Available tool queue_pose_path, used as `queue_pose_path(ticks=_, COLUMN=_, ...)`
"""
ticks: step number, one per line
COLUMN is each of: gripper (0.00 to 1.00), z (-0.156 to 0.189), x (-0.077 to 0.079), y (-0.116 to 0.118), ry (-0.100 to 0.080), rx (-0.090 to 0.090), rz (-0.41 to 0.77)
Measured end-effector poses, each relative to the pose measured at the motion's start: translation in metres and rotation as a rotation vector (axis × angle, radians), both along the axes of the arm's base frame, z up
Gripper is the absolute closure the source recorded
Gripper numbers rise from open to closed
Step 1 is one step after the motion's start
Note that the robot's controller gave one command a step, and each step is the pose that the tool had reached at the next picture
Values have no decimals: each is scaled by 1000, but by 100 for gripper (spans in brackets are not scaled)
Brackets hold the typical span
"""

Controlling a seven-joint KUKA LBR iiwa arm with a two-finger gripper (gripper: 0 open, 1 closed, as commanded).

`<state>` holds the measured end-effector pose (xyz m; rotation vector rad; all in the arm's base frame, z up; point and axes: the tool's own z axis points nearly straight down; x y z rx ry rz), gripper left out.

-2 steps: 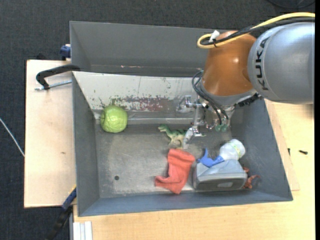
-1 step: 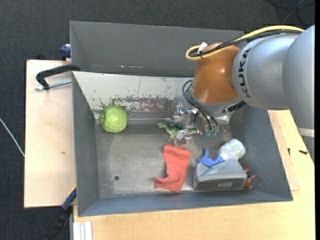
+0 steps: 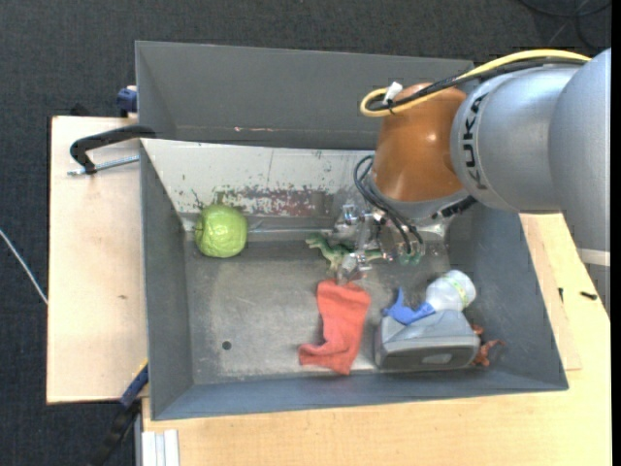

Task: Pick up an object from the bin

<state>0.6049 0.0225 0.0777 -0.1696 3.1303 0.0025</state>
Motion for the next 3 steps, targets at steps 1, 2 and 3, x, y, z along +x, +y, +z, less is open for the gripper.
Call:
queue_pose_path(ticks=1, gripper=100, z=33, x=-13, y=3, ry=5, rx=0, rz=-41)
queue_pose_path(ticks=2, gripper=100, z=88, x=-15, y=1, ry=7, rx=-1, rz=-22)
queue_pose_path(ticks=3, gripper=100, z=133, x=-12, y=1, ry=-5, rx=-1, rz=-9)
